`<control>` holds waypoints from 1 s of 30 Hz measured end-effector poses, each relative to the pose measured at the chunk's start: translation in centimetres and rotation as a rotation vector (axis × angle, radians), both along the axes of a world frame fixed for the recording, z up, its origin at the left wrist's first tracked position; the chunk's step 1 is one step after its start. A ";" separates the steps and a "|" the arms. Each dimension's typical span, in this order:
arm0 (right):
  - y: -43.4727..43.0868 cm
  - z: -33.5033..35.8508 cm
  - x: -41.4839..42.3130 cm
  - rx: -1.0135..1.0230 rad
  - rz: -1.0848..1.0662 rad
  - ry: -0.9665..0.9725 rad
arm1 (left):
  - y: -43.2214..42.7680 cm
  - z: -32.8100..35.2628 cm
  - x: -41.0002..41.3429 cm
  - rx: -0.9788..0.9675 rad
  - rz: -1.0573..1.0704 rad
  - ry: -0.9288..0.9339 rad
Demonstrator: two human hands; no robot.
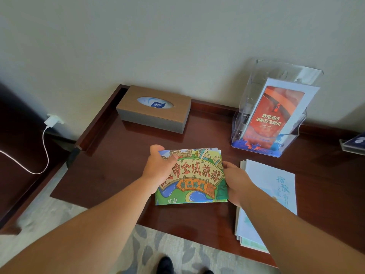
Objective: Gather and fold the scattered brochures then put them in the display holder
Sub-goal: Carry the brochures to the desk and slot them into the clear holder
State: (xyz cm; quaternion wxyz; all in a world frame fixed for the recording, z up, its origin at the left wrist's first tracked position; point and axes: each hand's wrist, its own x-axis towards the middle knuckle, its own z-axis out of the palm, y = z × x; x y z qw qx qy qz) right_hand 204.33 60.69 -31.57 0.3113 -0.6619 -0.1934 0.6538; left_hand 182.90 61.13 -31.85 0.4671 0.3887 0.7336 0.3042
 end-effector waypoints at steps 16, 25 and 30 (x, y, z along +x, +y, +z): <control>1.1 2.5 -0.3 0.126 0.049 -0.107 | 0.1 0.8 -0.4 0.194 -0.015 -0.086; 1.1 3.2 -0.3 0.338 0.194 -0.268 | 0.4 3.1 0.6 0.448 -0.054 -0.071; -0.1 1.9 -0.6 0.352 0.161 -0.314 | -0.6 2.7 0.8 0.479 -0.143 0.032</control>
